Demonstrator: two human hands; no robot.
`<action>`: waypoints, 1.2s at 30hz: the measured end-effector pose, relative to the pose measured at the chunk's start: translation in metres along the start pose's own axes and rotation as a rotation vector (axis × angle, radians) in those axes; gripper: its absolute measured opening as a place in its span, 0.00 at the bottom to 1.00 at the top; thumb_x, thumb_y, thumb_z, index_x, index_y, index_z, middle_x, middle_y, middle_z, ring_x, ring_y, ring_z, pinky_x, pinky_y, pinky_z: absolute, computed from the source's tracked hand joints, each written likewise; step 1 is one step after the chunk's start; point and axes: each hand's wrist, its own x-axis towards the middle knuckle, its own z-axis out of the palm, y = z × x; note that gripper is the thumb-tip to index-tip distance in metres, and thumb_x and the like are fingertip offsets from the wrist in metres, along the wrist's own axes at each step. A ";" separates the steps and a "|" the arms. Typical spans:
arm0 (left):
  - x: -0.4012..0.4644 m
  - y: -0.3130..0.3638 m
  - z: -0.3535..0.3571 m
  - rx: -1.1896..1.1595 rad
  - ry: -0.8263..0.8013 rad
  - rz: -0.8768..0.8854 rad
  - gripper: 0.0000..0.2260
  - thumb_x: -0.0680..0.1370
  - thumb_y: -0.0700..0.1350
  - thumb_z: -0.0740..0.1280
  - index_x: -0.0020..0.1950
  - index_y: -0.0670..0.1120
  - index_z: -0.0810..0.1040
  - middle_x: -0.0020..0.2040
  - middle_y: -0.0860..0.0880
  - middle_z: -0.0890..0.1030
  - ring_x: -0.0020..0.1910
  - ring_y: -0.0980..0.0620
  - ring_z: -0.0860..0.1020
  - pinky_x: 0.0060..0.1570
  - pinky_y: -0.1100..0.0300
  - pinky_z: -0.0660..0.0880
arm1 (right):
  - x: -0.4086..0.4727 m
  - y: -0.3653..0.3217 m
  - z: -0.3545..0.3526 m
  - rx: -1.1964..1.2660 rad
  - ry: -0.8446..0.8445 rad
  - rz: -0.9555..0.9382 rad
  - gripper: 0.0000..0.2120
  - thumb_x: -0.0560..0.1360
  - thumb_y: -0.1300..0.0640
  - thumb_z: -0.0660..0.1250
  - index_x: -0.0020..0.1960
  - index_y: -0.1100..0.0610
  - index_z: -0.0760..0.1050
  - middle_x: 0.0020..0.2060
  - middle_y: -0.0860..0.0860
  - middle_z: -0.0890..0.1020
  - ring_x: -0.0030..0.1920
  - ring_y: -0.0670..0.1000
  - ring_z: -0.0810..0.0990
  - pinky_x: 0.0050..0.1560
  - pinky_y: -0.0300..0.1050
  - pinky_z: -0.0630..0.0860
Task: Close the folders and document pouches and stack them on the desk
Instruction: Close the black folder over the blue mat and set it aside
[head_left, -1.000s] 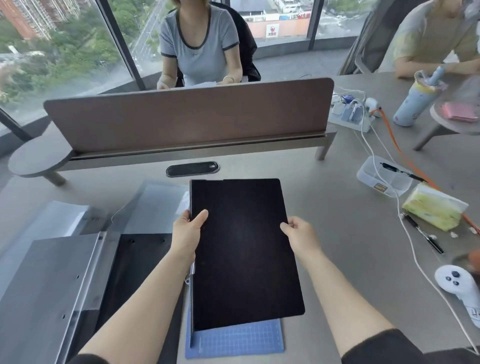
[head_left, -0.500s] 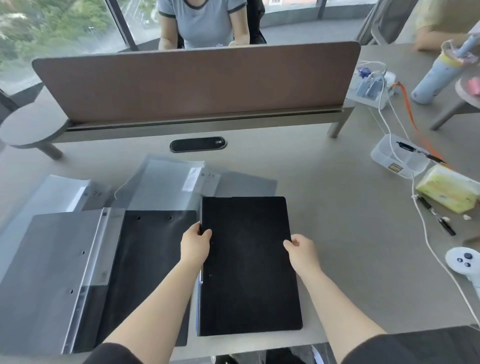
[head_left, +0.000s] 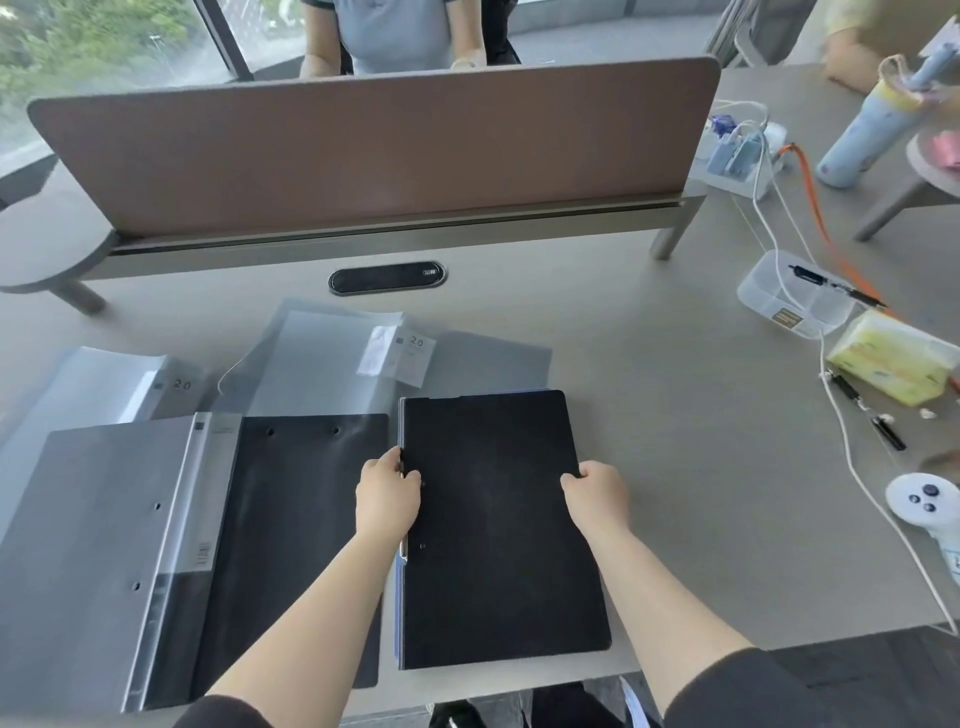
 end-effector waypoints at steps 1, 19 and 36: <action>-0.003 0.000 0.000 0.006 0.019 -0.004 0.02 0.76 0.40 0.61 0.44 0.43 0.71 0.52 0.40 0.76 0.37 0.47 0.72 0.36 0.56 0.67 | 0.000 -0.002 0.000 -0.009 0.001 0.012 0.16 0.69 0.64 0.61 0.31 0.54 0.54 0.26 0.50 0.60 0.29 0.53 0.57 0.30 0.45 0.52; -0.006 0.002 0.003 -0.171 -0.037 -0.214 0.10 0.76 0.43 0.62 0.54 0.44 0.79 0.44 0.45 0.81 0.40 0.44 0.77 0.44 0.51 0.76 | 0.011 0.007 0.002 0.033 0.013 0.063 0.10 0.60 0.69 0.55 0.30 0.55 0.60 0.27 0.53 0.61 0.32 0.54 0.58 0.33 0.46 0.53; -0.041 0.100 0.109 -0.337 -0.211 -0.147 0.11 0.80 0.42 0.62 0.60 0.42 0.78 0.49 0.45 0.83 0.40 0.49 0.79 0.42 0.57 0.74 | 0.071 0.063 -0.120 0.060 0.173 0.160 0.09 0.62 0.68 0.56 0.32 0.56 0.69 0.28 0.53 0.67 0.31 0.54 0.61 0.32 0.44 0.60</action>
